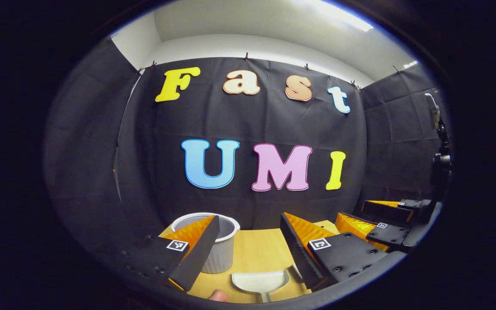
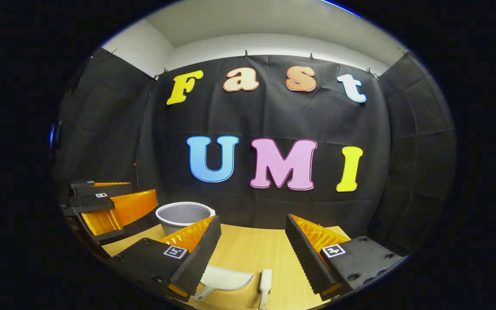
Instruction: Pick up the small broom and dustpan from the desktop, sweep the trash into the dustpan with the broom, and then empty the trash into the garbage bin.
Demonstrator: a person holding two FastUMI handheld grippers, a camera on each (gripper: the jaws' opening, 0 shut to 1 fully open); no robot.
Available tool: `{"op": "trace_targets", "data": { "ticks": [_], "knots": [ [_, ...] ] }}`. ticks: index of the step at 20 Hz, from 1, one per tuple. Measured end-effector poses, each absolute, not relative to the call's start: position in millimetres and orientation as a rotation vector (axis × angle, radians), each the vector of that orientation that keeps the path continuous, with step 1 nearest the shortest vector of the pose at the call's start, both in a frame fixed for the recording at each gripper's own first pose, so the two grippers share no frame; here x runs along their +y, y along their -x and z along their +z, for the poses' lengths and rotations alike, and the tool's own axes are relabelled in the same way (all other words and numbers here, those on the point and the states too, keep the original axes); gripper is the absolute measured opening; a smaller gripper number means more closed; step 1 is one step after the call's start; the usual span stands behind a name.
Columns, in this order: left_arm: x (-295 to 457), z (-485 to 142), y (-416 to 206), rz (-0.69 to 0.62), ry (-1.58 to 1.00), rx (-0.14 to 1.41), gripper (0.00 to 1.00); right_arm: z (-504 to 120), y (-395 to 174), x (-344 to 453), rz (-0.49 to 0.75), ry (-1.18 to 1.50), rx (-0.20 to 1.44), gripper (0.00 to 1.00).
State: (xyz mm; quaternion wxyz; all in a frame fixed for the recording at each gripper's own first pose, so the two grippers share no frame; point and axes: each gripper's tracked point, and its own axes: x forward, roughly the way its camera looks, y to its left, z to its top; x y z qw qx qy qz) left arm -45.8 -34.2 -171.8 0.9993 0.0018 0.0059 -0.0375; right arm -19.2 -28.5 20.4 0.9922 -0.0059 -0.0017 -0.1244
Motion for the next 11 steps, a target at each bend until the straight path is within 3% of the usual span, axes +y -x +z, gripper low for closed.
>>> {"op": "trace_targets", "data": {
  "ticks": [11],
  "knots": [
    [-49.7, -176.4, 45.8, -0.123, 0.007, 0.034, 0.84, 17.2, 30.3, -43.9, -0.295, -0.003, 0.012, 0.97]
  ]
}}
